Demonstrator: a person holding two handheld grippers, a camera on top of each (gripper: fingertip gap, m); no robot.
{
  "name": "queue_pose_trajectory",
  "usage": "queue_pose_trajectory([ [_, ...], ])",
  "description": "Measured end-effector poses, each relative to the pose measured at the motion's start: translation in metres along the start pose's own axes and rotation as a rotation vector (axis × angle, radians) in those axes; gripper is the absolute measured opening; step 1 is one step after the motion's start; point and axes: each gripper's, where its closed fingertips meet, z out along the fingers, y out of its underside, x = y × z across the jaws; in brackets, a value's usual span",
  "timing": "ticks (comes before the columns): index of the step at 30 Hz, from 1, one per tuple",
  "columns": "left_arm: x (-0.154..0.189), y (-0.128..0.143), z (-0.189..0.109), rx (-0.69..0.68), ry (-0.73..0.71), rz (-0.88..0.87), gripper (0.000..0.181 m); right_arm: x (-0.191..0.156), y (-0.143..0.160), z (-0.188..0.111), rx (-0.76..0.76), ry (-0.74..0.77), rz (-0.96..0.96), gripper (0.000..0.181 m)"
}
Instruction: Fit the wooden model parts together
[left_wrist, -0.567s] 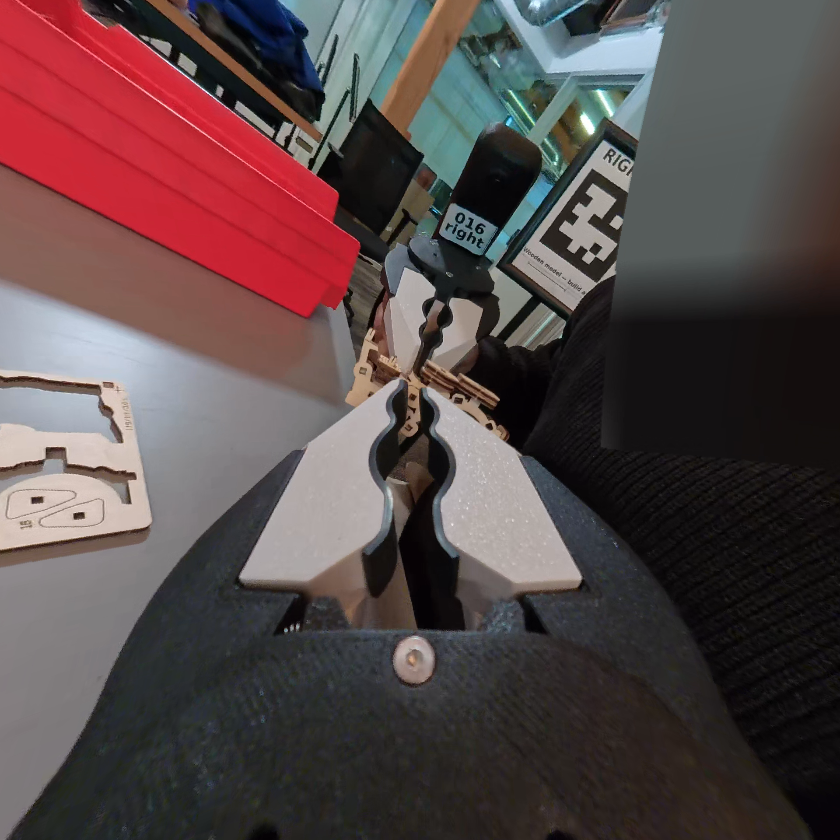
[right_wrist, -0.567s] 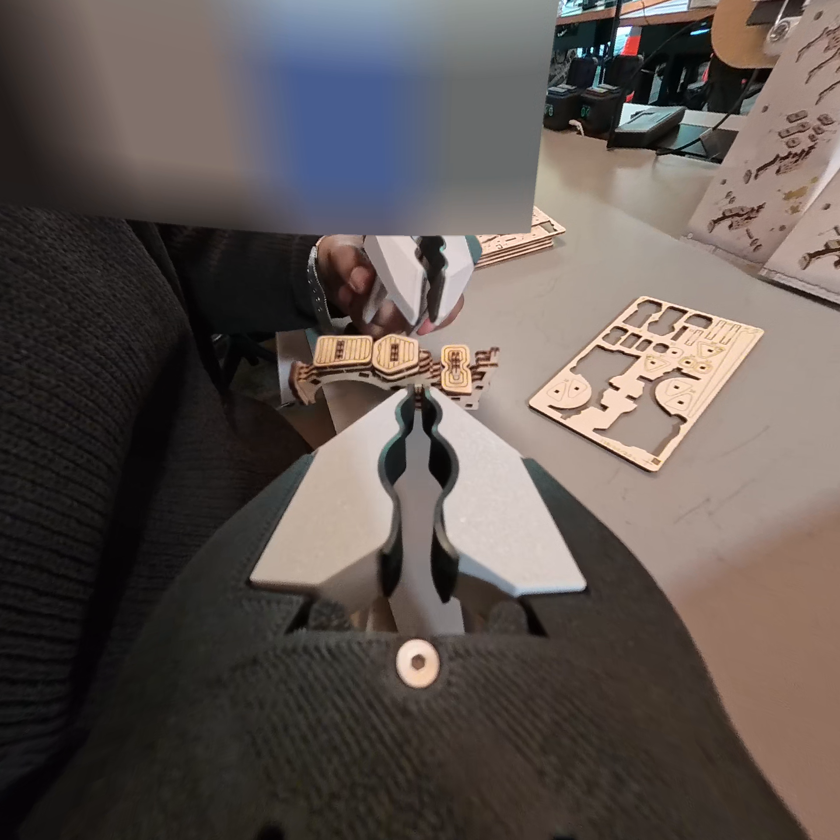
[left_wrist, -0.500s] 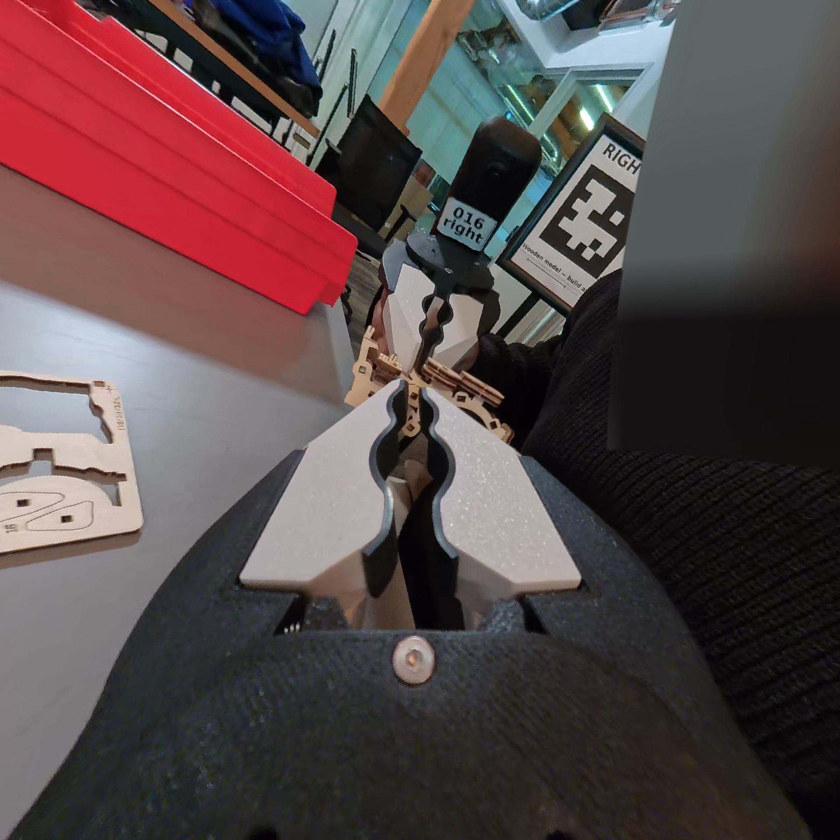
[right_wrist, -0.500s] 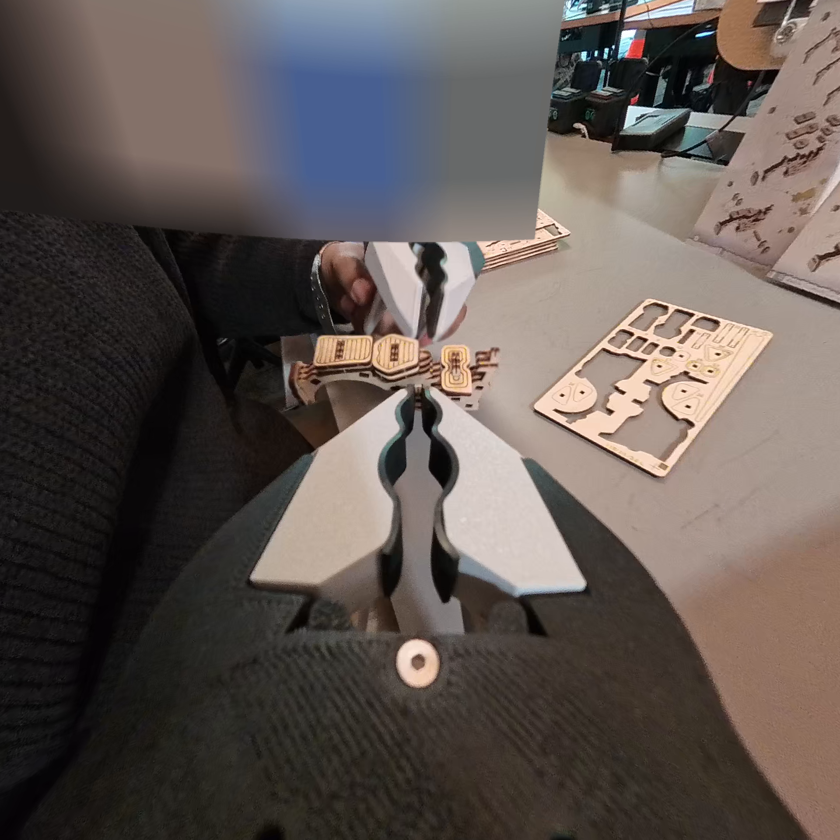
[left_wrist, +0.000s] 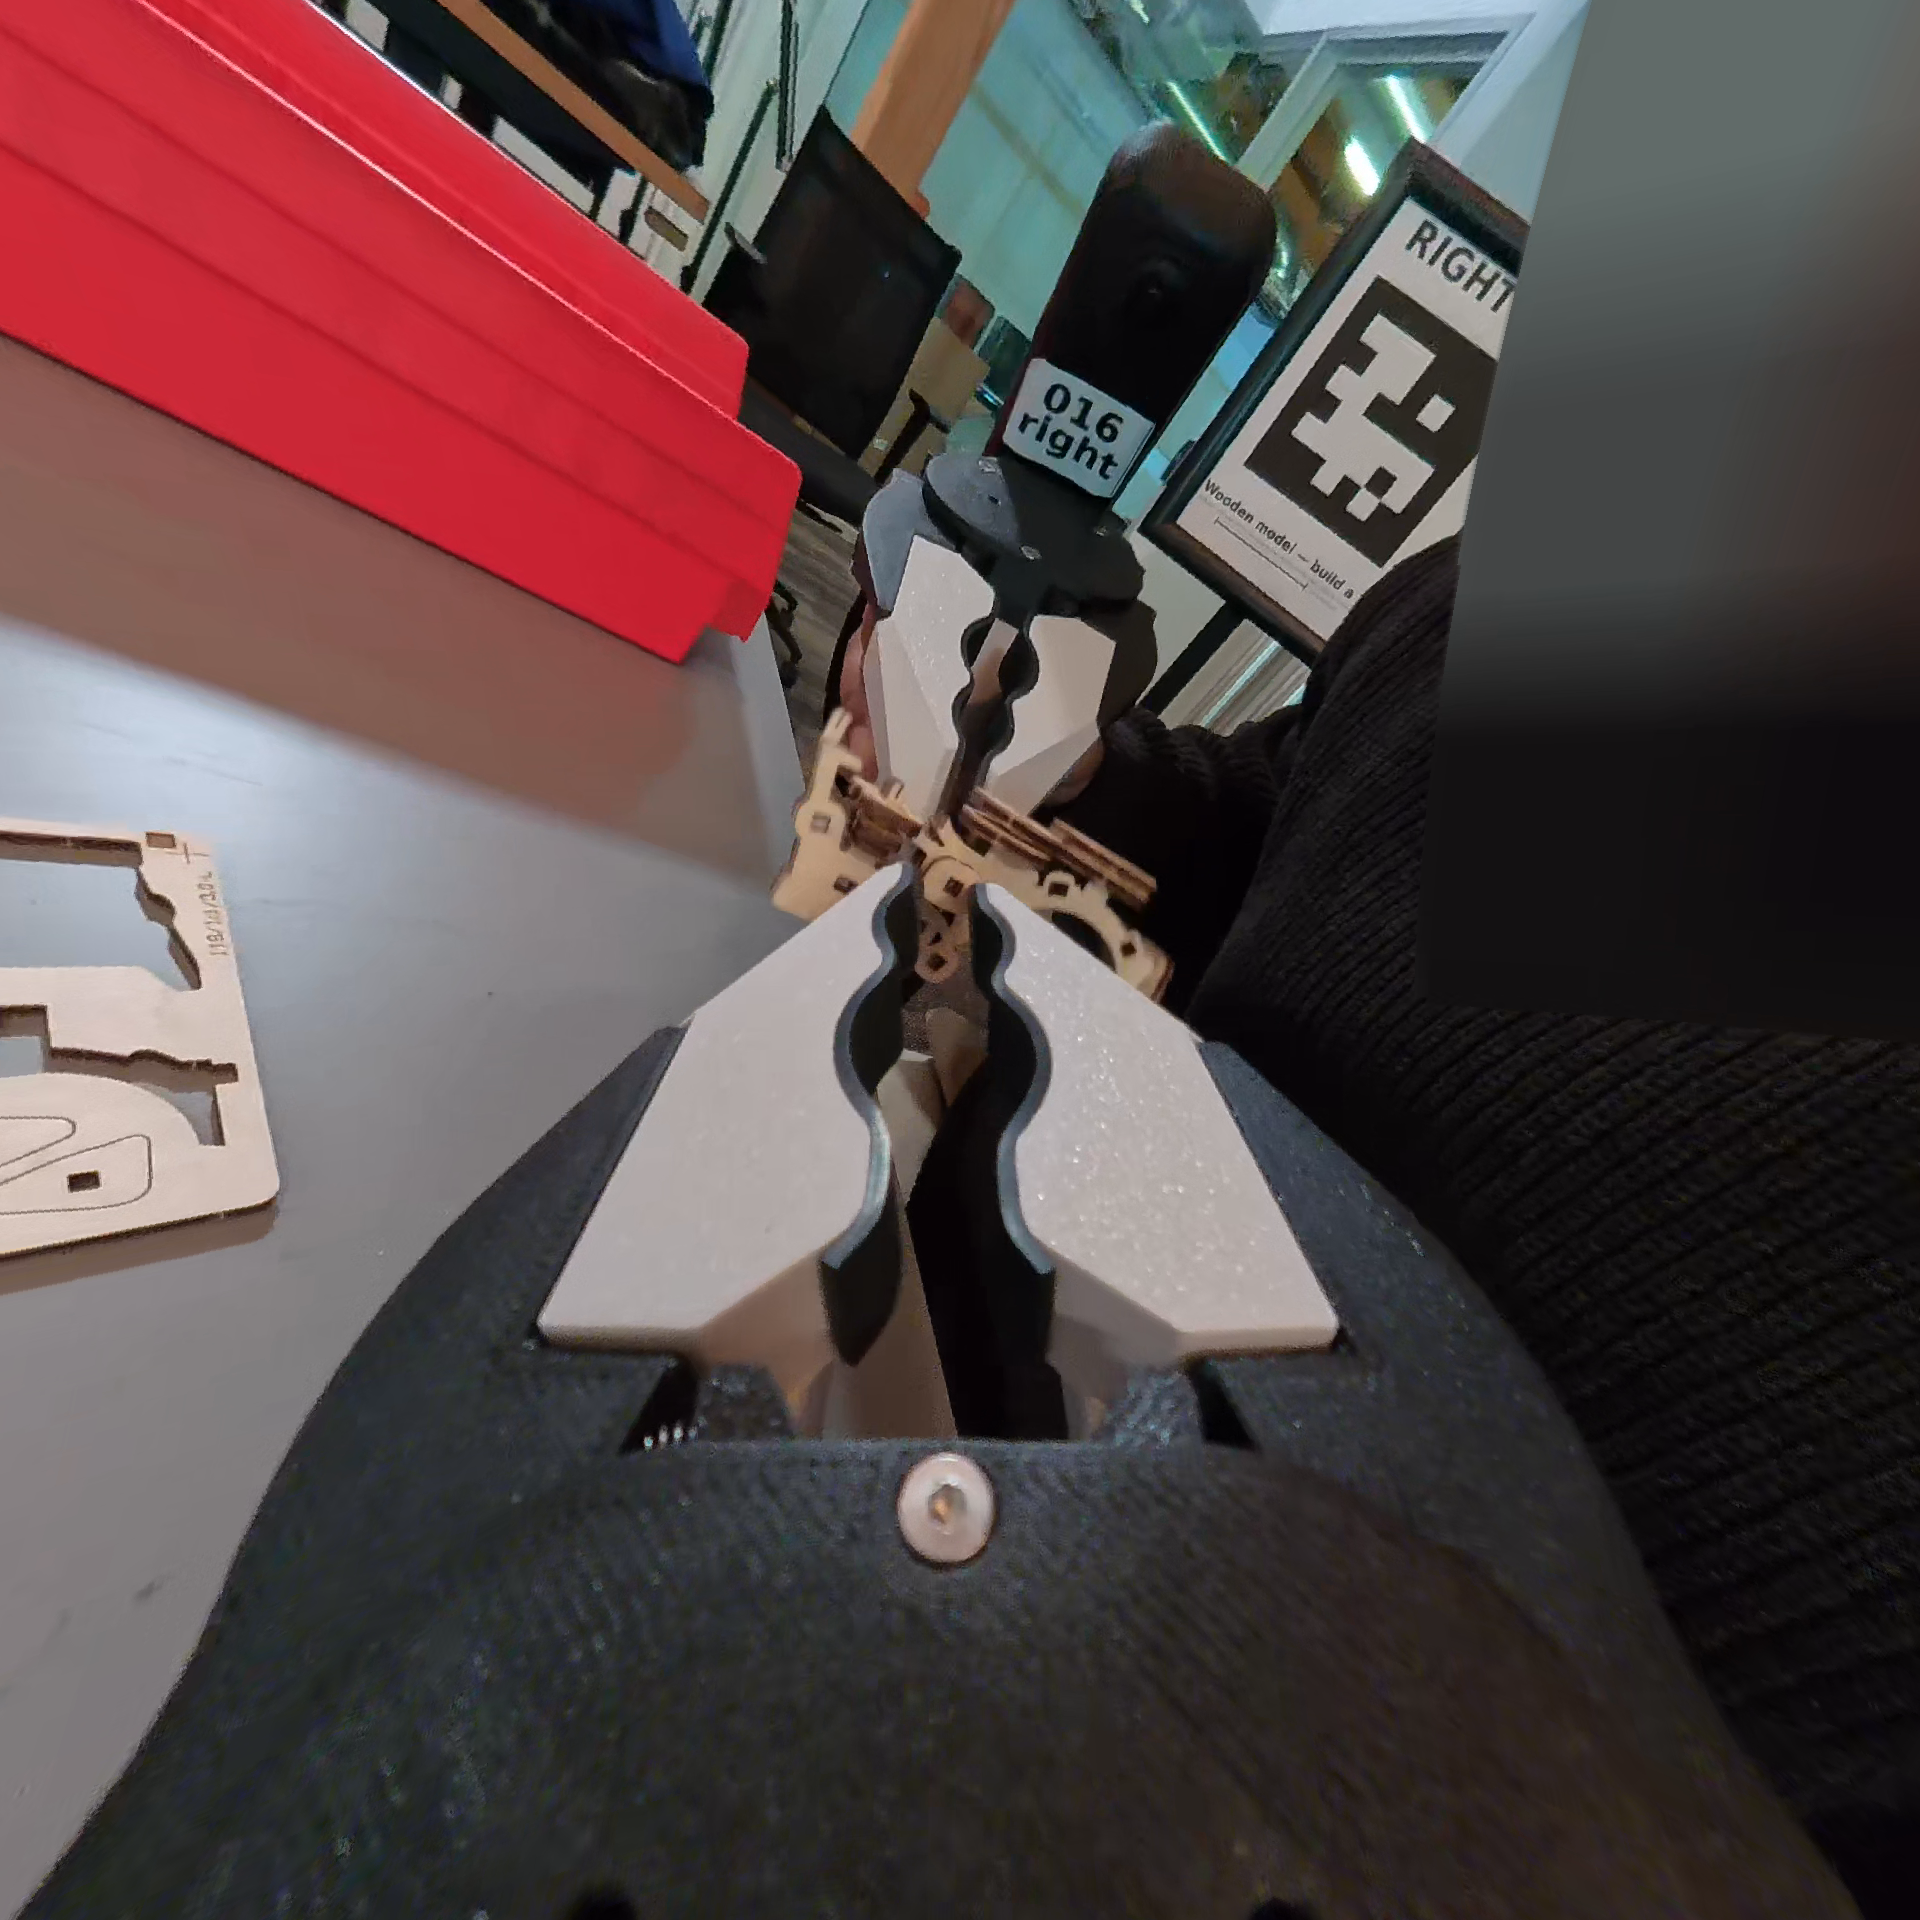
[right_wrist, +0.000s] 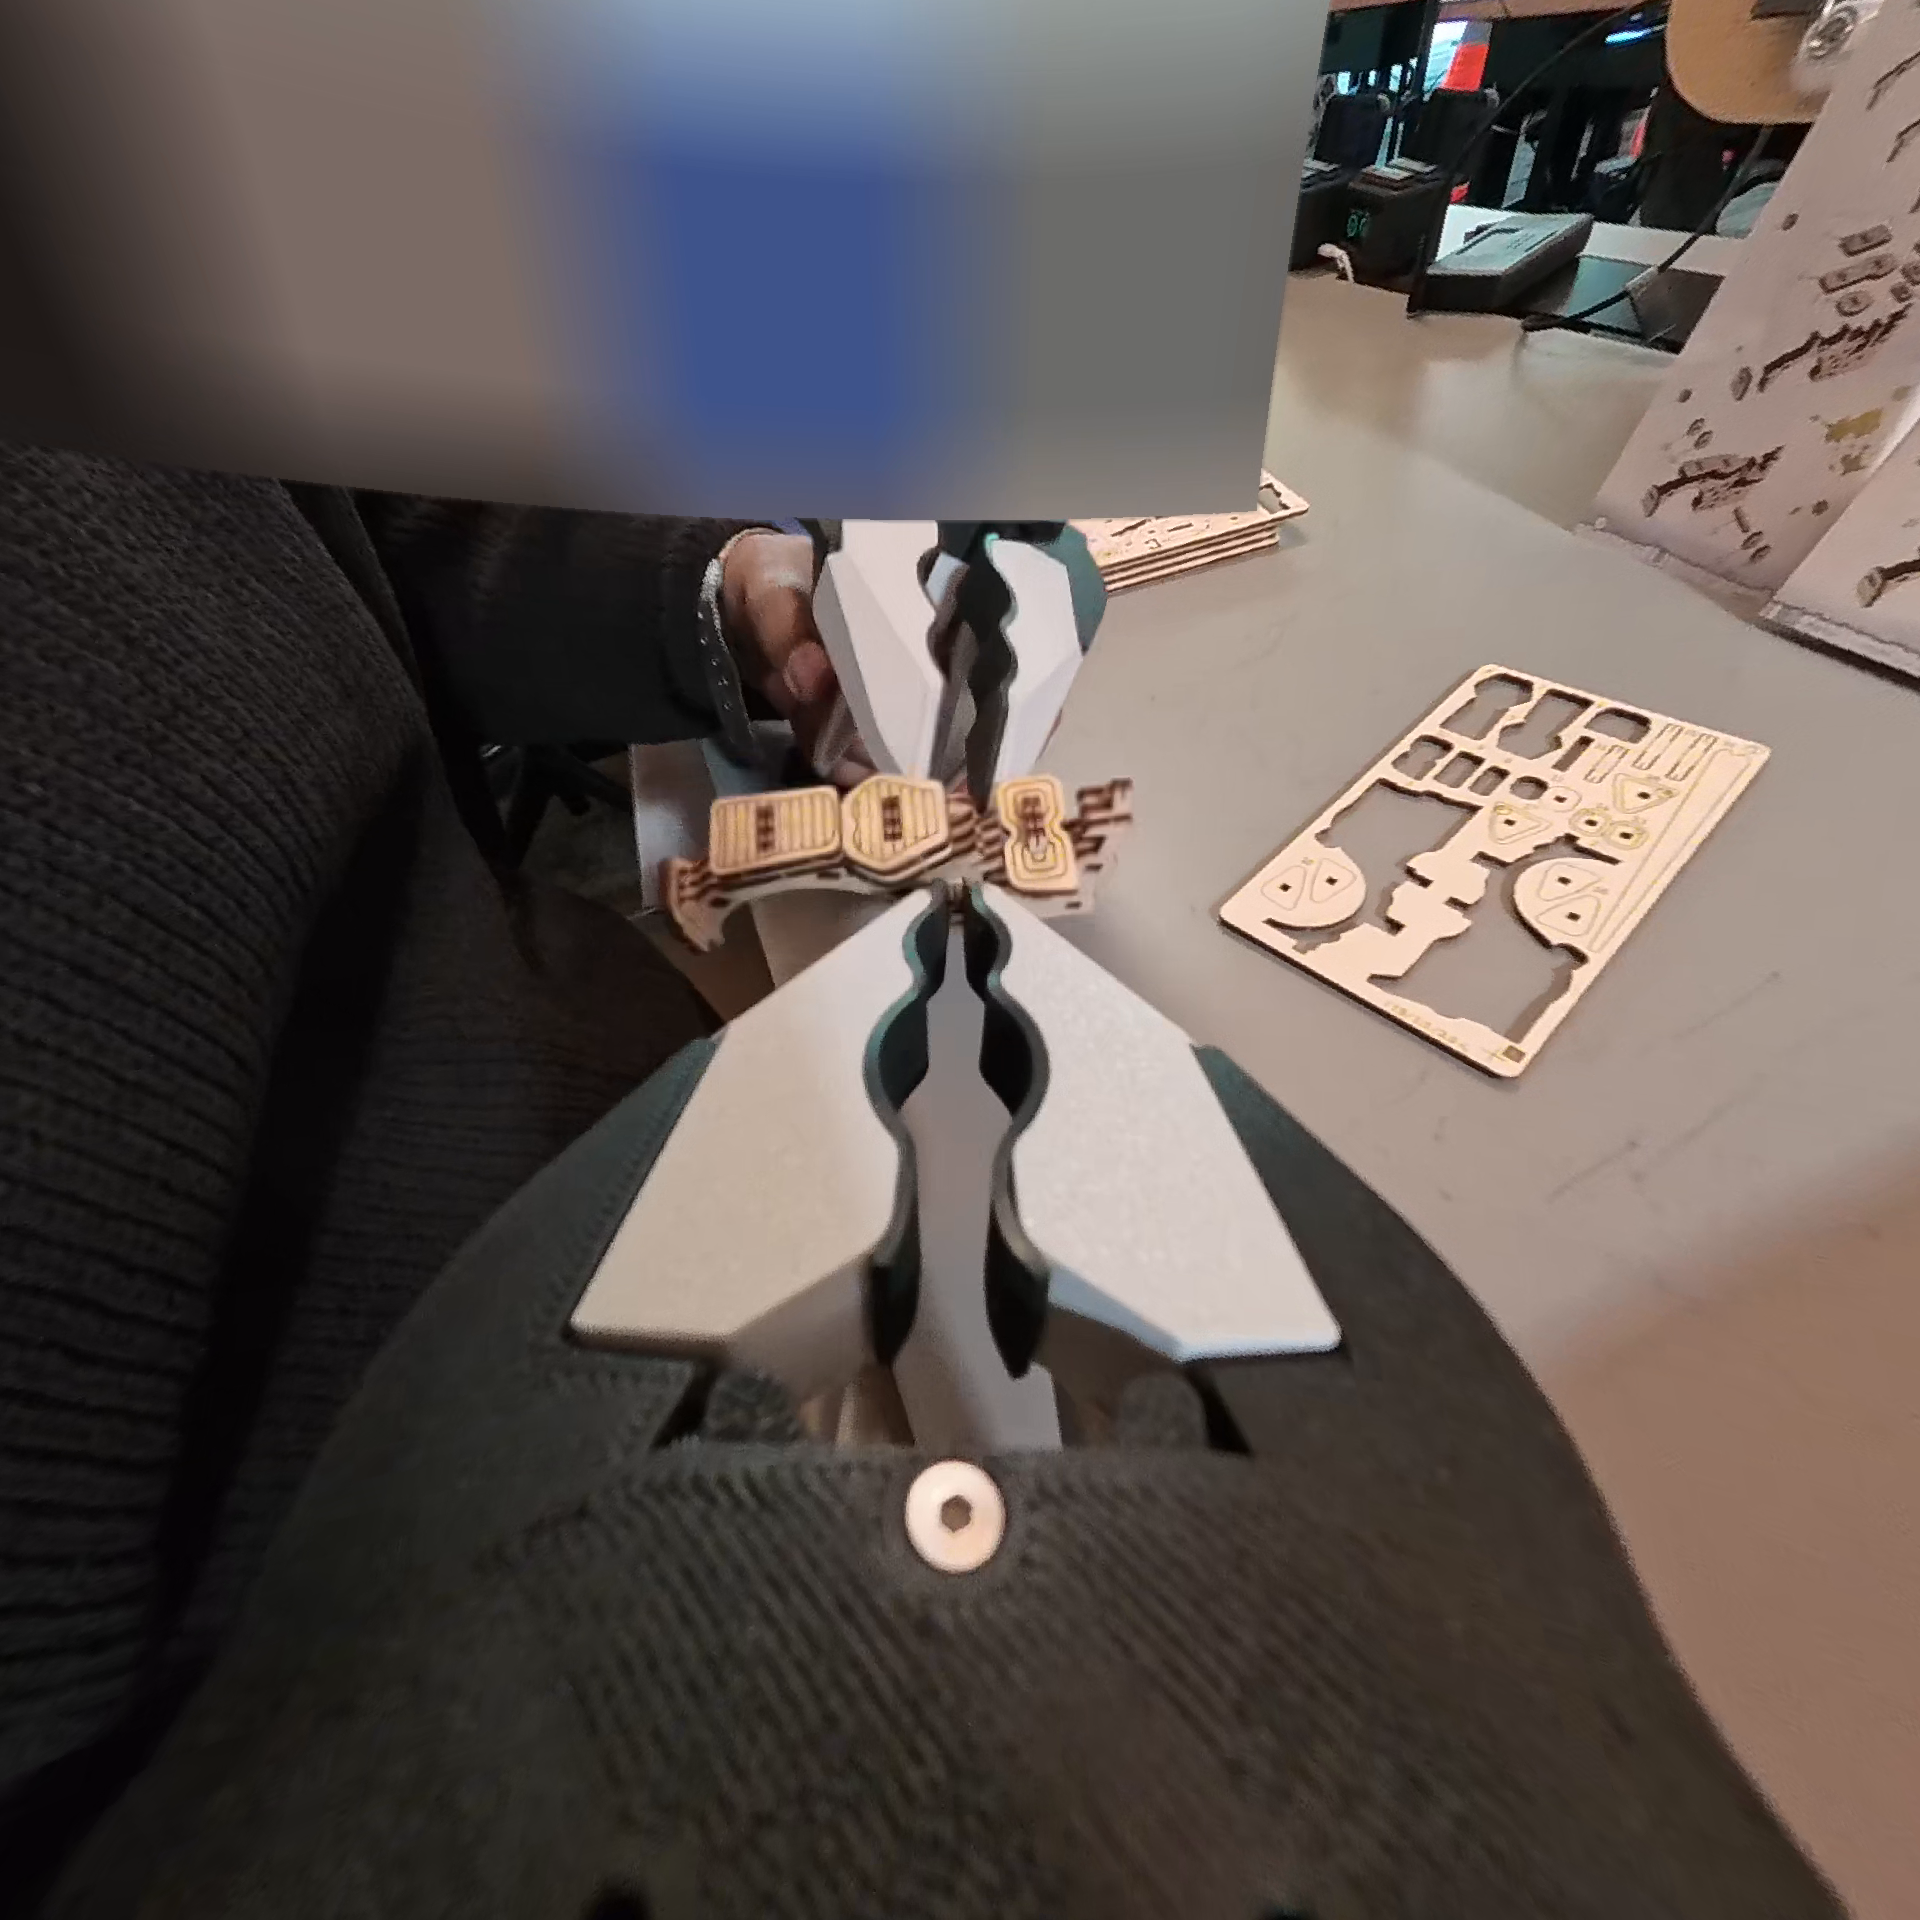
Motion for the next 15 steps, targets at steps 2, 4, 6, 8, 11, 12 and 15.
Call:
queue_pose_trajectory([
  [2, -0.001, -0.001, -0.001, 0.003, -0.009, -0.002, 0.006, 0.0, -0.001, -0.001, 0.009, -0.001, 0.005, 0.001],
  [4, -0.001, -0.005, -0.003, 0.023, -0.002, -0.012, 0.008, 0.0, -0.003, -0.001, 0.023, -0.012, 0.02, 0.001],
  [6, -0.002, -0.01, -0.007, 0.06, 0.017, -0.047, 0.013, 0.001, -0.001, -0.001, 0.019, -0.004, 0.019, 0.001],
  [8, -0.006, -0.013, -0.01, 0.093, 0.032, -0.101, 0.018, 0.003, -0.004, -0.002, 0.039, 0.002, 0.024, 0.001],
  [11, -0.016, -0.021, -0.017, 0.192, 0.062, -0.222, 0.026, 0.003, -0.014, -0.007, 0.114, -0.004, 0.036, 0.001],
  [12, -0.017, -0.025, -0.019, 0.235, 0.097, -0.288, 0.031, 0.003, -0.018, -0.009, 0.141, -0.01, 0.042, 0.001],
  [15, -0.014, -0.03, -0.019, 0.297, 0.219, -0.449, 0.042, 0.002, -0.028, -0.014, 0.214, -0.021, 0.046, 0.001],
])
